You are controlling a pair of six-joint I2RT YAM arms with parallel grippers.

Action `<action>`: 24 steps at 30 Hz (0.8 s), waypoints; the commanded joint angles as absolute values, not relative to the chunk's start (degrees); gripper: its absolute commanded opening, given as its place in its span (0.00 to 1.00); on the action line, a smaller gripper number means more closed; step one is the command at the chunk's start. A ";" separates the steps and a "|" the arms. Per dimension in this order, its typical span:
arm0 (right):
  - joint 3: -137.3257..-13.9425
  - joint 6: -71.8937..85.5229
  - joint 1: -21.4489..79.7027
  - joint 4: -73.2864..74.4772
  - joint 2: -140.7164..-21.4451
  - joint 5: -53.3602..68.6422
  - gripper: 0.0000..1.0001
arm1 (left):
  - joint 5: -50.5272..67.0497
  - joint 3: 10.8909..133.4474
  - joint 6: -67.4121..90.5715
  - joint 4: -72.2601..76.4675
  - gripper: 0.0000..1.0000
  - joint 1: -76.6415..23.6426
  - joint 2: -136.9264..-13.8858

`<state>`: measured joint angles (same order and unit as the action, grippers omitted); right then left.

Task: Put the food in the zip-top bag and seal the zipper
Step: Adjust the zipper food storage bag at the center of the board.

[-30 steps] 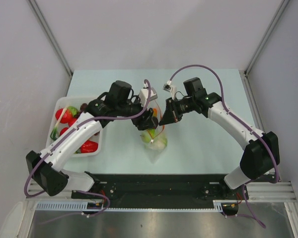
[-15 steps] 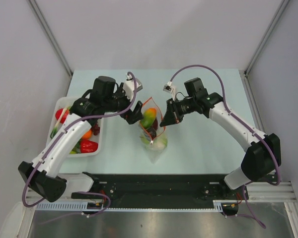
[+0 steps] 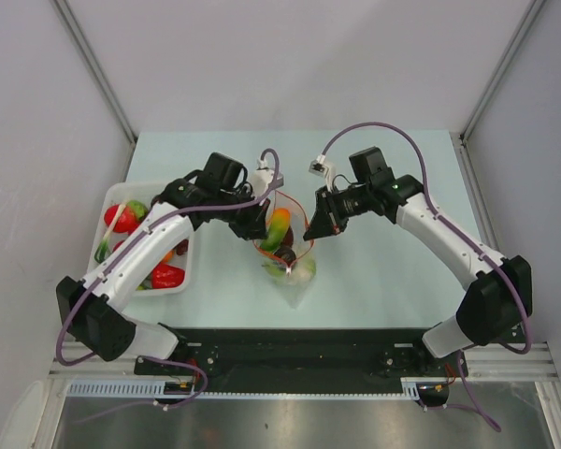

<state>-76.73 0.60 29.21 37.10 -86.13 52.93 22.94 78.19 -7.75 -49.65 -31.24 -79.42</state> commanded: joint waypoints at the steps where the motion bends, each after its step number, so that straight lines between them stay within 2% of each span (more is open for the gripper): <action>1: -78.92 -3.25 27.42 41.82 -82.62 54.31 0.00 | 39.76 83.84 -11.42 -56.78 0.00 -31.99 -76.22; 7: -85.87 -11.24 27.24 48.33 -82.53 52.83 0.00 | 41.75 84.82 -7.39 -52.14 0.00 -36.65 -68.65; 12: -84.55 -17.48 31.20 49.31 -87.44 48.87 0.00 | 37.79 70.95 2.34 -46.07 0.01 -36.30 -68.12; 17: -86.74 -19.86 31.29 51.76 -92.02 48.96 0.00 | 34.99 64.78 5.36 -40.17 0.15 -34.46 -63.82; 20: -87.80 -20.22 31.20 53.79 -91.23 49.92 0.00 | 34.01 65.38 6.32 -39.46 0.22 -27.09 -62.67; 21: -88.06 -20.21 31.20 53.88 -90.10 50.70 0.00 | 35.84 66.00 5.81 -39.55 0.36 -23.42 -62.58; 23: -87.98 -19.95 31.29 53.62 -89.21 51.41 0.00 | 38.66 70.10 -2.51 -41.21 0.51 -22.24 -62.06; 24: -87.72 -19.69 31.55 52.66 -88.86 51.42 0.00 | 41.63 71.53 -6.64 -42.35 0.71 -22.32 -61.53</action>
